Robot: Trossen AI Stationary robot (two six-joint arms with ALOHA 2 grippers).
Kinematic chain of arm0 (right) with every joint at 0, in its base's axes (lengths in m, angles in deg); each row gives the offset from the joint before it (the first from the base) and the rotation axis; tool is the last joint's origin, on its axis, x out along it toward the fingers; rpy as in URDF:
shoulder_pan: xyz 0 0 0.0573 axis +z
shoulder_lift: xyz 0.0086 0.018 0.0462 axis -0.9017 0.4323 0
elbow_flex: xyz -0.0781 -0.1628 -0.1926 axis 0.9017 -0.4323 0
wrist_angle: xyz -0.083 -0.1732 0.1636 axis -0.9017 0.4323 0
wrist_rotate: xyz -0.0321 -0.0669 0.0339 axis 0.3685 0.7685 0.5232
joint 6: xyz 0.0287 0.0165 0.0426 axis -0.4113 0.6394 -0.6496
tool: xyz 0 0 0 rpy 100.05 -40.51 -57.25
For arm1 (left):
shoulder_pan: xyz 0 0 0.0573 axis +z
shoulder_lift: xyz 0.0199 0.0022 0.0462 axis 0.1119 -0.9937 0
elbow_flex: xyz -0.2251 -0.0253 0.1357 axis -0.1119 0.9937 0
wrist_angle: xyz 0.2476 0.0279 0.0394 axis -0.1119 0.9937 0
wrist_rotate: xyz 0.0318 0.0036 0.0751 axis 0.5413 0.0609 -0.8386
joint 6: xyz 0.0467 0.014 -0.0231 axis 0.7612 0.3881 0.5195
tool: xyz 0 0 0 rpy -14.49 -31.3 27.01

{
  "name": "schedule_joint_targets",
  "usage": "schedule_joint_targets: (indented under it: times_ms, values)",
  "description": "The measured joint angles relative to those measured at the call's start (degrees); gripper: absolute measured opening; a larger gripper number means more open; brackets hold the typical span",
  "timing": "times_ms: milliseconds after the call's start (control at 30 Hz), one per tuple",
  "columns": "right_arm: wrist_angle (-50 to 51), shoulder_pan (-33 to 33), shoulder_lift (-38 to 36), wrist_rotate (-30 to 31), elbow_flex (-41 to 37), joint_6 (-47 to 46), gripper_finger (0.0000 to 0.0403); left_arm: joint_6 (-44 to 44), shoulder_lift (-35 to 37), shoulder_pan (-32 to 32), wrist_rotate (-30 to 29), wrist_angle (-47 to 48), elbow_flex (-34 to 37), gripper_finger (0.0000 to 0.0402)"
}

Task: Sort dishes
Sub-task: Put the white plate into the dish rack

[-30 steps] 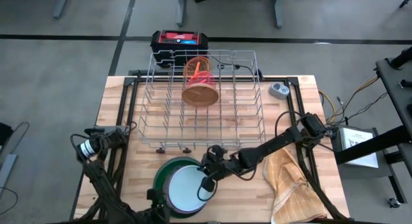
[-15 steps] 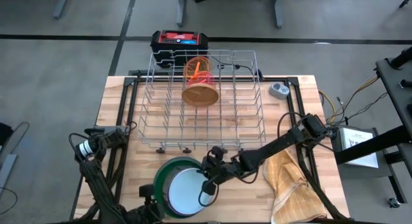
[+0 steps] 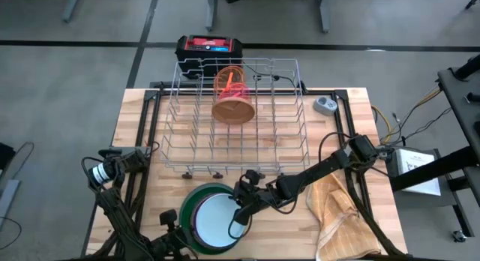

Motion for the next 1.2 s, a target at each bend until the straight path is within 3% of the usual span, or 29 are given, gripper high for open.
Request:
schedule_joint_targets:
  times_ms: [367, 900, 1200]
  values:
    - [0.00, 0.67, -0.15, -2.20, 1.68, 3.71, 0.0013, -1.63, -0.13, 0.11, 1.88, -0.07, 1.03, 0.0000]
    - [0.23, 0.63, -0.15, -1.05, 2.32, 4.95, 0.0119, -1.36, -0.13, 0.04, 1.70, -1.09, 1.03, 0.0000]
    - [10.78, 0.66, -0.68, -8.90, 2.32, -2.60, 0.0158, 6.58, -0.50, 0.82, -4.24, -5.45, 1.27, 0.0000]
